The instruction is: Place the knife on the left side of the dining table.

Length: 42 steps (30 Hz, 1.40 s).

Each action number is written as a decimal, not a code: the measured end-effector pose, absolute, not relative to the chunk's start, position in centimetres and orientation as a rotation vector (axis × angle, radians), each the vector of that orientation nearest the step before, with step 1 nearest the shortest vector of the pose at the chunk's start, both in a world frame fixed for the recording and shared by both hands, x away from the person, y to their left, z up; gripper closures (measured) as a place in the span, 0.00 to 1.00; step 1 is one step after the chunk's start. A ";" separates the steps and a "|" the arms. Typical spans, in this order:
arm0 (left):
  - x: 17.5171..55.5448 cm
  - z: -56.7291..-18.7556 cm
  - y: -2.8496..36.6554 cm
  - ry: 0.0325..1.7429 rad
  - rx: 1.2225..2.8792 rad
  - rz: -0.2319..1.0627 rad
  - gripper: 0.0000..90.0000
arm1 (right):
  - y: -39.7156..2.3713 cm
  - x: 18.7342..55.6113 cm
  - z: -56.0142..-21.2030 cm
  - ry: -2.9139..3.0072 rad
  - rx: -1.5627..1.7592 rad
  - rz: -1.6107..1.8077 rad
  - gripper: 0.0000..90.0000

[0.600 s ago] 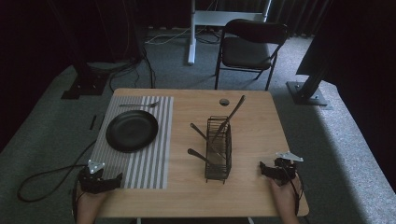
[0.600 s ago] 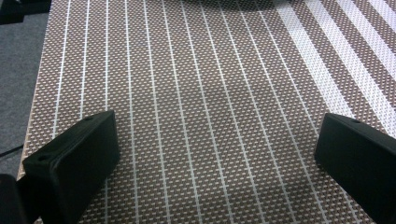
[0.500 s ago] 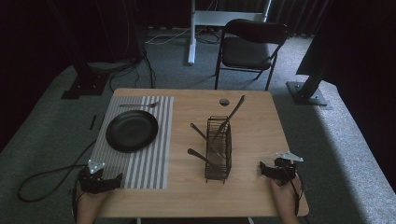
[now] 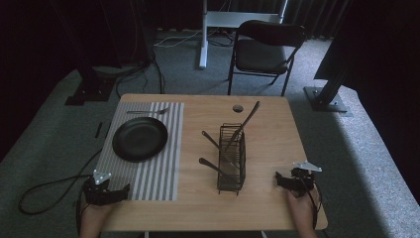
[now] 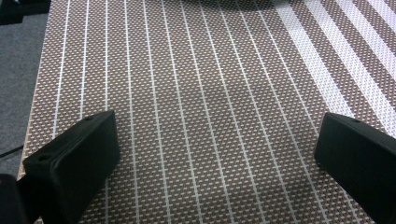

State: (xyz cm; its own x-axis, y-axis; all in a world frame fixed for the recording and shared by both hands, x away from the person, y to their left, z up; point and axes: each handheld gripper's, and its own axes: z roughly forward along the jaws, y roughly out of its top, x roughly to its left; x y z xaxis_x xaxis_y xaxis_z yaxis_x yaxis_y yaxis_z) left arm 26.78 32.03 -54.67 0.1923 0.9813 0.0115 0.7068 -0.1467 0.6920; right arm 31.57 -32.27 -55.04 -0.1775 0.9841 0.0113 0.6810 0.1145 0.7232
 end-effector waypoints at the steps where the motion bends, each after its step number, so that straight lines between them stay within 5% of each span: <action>1: 26.7 -54.7 32.0 1.572 1.921 0.646 0.01 | -32.3 31.6 -55.0 1.918 1.611 0.832 0.13; 15: 26.5 -54.4 32.0 1.538 1.926 0.612 0.03 | -32.3 31.6 -55.0 1.918 1.612 0.832 0.13; 42: 25.7 -50.1 26.1 1.264 2.001 0.506 0.03 | -32.3 31.6 -55.0 1.918 1.612 0.831 0.13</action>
State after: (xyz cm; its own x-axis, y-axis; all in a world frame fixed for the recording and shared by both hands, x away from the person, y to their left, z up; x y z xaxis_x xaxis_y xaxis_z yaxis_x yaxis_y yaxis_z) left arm 25.70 26.15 -50.14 0.4458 0.8941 -0.0421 0.6182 -0.2735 0.7369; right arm 31.57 -32.27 -55.05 -0.1771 0.9841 0.0112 0.6810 0.1143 0.7234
